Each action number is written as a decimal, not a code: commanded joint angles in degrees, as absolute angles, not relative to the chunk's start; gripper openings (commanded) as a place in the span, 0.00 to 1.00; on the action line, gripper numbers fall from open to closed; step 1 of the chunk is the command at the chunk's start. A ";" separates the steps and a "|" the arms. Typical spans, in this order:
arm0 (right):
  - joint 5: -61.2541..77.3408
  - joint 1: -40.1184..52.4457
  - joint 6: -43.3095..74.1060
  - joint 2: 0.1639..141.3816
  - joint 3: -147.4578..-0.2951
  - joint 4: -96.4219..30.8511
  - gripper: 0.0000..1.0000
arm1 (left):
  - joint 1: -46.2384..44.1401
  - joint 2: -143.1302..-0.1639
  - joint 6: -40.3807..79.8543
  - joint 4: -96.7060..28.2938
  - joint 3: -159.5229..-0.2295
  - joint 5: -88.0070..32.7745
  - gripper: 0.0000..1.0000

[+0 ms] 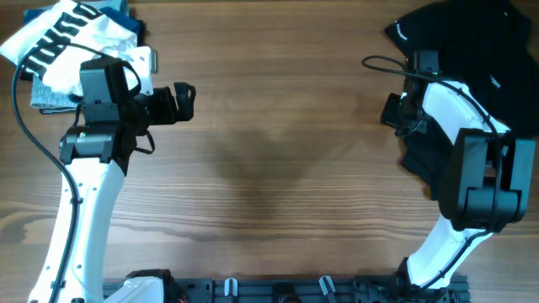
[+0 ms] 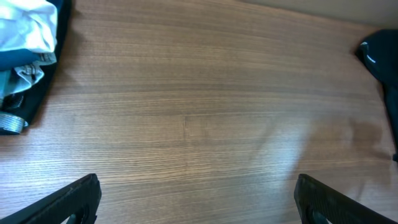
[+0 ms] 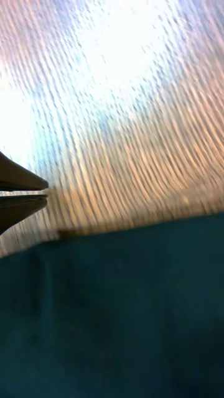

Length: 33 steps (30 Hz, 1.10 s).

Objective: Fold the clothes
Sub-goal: 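Reach both grippers to the black polo shirt and grasp its edges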

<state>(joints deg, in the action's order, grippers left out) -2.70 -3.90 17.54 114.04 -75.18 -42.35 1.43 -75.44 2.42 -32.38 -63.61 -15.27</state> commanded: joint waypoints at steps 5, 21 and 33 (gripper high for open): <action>-5.17 -7.46 19.68 105.93 -75.20 -48.42 0.66 | 1.23 -75.77 1.78 -31.35 -64.55 -13.41 1.00; -0.03 -11.42 19.62 106.39 -63.51 -39.20 0.04 | 1.23 -75.77 1.98 -31.81 -64.53 -13.41 0.96; 8.97 24.93 23.90 106.39 -76.16 -38.33 0.04 | 1.45 -75.77 1.96 -31.51 -64.53 -9.23 0.71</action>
